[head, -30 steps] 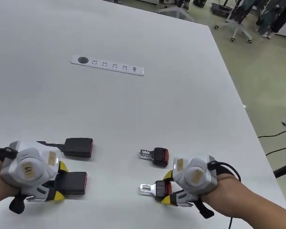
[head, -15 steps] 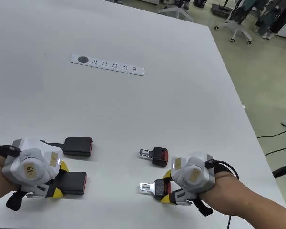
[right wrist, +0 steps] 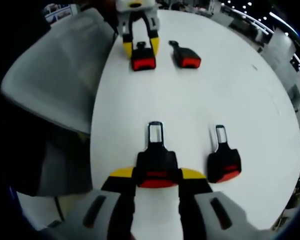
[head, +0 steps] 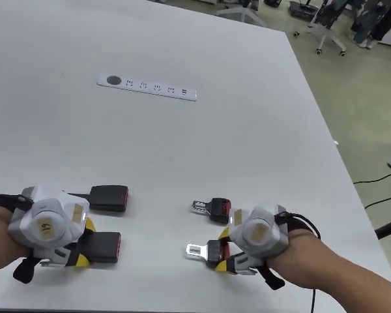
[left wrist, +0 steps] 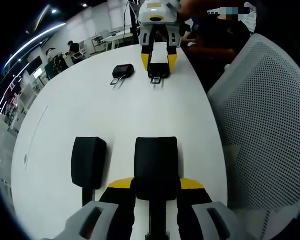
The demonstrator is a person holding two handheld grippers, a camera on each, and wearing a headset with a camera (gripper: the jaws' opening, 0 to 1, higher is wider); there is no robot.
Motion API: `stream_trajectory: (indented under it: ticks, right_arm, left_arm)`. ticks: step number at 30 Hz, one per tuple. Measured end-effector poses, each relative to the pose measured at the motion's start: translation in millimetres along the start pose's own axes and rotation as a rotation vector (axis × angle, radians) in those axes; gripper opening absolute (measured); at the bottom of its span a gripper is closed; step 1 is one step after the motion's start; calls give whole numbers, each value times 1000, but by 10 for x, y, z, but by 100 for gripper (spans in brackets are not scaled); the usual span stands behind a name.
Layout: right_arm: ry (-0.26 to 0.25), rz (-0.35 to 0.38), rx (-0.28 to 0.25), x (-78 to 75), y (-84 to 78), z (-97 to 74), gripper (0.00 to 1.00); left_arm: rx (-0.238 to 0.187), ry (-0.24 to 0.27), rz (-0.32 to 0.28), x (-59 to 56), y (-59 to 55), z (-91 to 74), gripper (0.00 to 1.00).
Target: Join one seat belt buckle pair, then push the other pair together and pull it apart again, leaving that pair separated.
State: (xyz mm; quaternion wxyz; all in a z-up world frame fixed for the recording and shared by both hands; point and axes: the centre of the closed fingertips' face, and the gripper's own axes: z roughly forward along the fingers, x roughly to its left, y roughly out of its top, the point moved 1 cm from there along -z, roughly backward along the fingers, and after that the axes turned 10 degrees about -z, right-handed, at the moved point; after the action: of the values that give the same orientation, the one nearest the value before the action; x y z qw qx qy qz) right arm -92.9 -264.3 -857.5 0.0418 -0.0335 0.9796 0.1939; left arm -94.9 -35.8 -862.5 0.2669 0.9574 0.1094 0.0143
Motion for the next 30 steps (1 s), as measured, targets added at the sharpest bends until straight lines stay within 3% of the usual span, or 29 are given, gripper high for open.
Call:
stream_trajectory:
  ticks: [30]
  right_arm:
    - [-27, -32, -105, -25, 896, 357, 32]
  left_arm:
    - [8, -18, -9, 8, -9, 6, 33]
